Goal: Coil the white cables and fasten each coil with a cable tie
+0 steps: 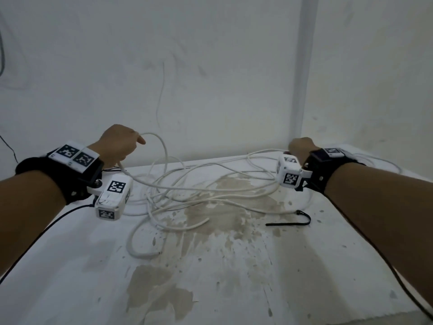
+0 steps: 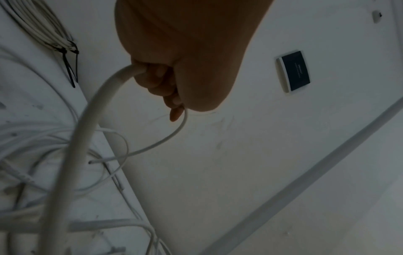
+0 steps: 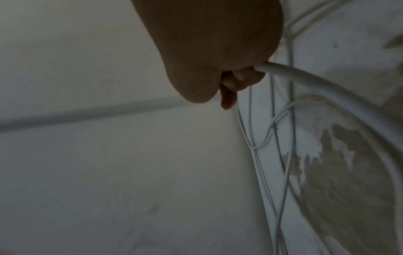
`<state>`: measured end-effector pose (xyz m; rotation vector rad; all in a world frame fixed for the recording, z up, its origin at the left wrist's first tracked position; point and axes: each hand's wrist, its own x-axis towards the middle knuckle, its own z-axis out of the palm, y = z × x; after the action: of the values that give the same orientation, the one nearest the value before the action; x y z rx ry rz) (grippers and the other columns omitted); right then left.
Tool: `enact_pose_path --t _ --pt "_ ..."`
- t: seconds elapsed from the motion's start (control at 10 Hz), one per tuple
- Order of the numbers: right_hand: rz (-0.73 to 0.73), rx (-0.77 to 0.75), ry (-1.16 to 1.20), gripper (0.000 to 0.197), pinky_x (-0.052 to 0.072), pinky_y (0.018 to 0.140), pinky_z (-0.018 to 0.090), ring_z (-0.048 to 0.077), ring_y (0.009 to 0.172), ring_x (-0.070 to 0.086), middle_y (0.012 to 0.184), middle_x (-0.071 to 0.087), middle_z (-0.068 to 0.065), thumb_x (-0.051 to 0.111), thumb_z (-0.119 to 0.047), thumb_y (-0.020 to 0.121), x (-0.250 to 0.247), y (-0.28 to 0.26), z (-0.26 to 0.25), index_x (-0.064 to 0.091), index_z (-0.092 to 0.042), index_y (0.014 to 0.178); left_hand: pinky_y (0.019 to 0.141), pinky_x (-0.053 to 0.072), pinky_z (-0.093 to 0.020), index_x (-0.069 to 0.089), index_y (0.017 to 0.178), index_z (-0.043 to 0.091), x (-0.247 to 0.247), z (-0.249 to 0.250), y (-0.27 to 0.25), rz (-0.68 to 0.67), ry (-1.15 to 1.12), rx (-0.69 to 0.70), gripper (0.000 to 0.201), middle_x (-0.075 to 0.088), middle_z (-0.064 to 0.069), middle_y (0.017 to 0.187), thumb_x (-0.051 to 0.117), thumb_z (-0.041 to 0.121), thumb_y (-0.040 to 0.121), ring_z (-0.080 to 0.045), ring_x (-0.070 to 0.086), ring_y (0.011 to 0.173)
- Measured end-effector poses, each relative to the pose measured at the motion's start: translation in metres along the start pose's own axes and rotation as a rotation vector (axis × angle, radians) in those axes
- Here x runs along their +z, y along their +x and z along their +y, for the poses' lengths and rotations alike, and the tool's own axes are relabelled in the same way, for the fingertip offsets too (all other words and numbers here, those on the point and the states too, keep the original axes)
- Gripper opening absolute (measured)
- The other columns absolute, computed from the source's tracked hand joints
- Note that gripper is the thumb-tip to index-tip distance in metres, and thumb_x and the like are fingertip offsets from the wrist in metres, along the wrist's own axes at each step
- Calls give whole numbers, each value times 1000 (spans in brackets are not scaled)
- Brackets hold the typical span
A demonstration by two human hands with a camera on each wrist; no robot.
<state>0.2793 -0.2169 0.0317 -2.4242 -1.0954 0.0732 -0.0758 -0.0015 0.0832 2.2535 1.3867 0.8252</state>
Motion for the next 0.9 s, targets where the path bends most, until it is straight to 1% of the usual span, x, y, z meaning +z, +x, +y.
enact_pose_path --t 0.1,0.2,0.3,0.4,0.5,0.6,0.7,0.8,0.9 --pt "-72 121 561 37 39 46 22 12 63 62 72 44 1 49 -9 97 -1 7 -35 35 -19 64 51 32 -26 70 82 18 9 18 -5 -66 -93 57 34 59 -7 84 42 10 100 -21 43 59" --pt "-76 39 643 28 36 48 22 11 55 40 69 45 -1 45 -13 96 -2 7 -67 48 -20 69 50 31 -26 72 87 18 22 41 -4 -132 -145 143 34 58 -6 81 42 23 104 -17 41 57" --pt "41 -43 695 35 32 50 26 14 50 40 63 51 0 47 -30 101 -16 1 -97 68 -10 80 50 33 -26 72 93 16 29 62 -5 -181 -147 224 34 56 -4 77 41 25 105 -14 43 56" --pt "-49 -110 783 17 36 42 20 13 51 43 68 53 3 44 -15 101 -27 2 -114 60 -8 100 51 37 -24 70 96 11 34 68 6 -203 -151 278 34 55 -3 75 39 22 106 -14 45 58" --pt "-90 -81 969 22 32 39 16 12 48 40 69 53 4 43 -14 101 -37 2 -118 61 -3 96 54 44 -24 70 105 10 42 64 19 -182 -118 270 33 58 -4 78 39 23 106 -15 52 62" --pt "-66 -155 1106 32 21 37 19 9 41 26 51 35 -5 48 -32 104 -40 -3 -118 63 -6 90 72 47 -26 70 116 9 50 59 32 -159 -36 268 32 65 -5 88 44 24 105 -22 63 81" --pt "-30 -161 1275 33 17 36 20 9 40 20 49 27 -5 44 -30 106 -42 -9 -122 64 -6 94 98 42 -32 55 135 14 56 53 41 -166 93 229 38 58 -13 129 49 32 103 -28 56 118" --pt "34 -95 1440 33 17 36 20 9 40 19 52 26 -4 40 -27 107 -44 -9 -128 62 -6 96 91 47 -35 59 116 9 53 59 29 -100 101 175 34 58 -16 113 52 37 100 -28 57 103" --pt "101 -36 1661 32 17 37 21 9 40 20 56 29 -2 37 -26 108 -44 -2 -139 57 -8 90 56 46 -24 62 80 6 45 79 -16 -345 -72 83 44 61 -7 71 48 41 102 -20 56 60"
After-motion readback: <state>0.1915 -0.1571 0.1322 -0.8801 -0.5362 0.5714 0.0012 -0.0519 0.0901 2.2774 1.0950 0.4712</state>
